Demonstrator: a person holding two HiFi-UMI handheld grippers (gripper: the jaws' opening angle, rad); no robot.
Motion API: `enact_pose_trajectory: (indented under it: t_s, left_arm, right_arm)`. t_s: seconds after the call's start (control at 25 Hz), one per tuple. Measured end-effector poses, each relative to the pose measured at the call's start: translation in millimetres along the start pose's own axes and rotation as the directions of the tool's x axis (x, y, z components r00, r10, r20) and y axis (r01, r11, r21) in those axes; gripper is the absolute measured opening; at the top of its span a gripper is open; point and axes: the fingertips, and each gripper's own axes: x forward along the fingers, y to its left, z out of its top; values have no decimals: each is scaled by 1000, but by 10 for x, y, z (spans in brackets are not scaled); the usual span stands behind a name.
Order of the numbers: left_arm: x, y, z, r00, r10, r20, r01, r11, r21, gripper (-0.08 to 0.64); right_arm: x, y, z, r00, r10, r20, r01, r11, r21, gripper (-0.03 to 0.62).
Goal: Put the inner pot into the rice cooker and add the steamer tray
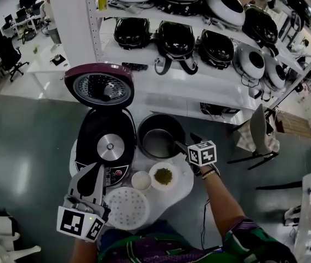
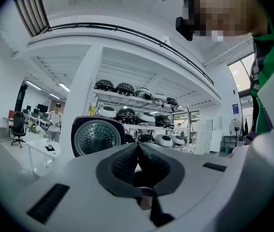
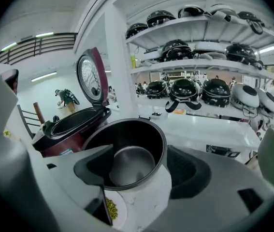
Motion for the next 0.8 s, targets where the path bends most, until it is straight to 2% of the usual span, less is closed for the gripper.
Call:
enact_pose_trajectory:
  t_s: [0.2,0.56,0.8]
  left_arm:
    - [68,87,-141,999,26,-23,-26,1000,-12,21]
    - [43,157,-230,997,74,-35,-75,997,-20,21]
    - [-21,235,-233,993,108,-46,-109,994,-22,21]
  right_arm:
    - [296,-188,-163,998,-20,-51,19,1000,-8,333]
    - [671,-352,-283,996,8,-89,-1,997,81,318]
    - [802,-404,-265,992,-18,-127,24,998,49,311]
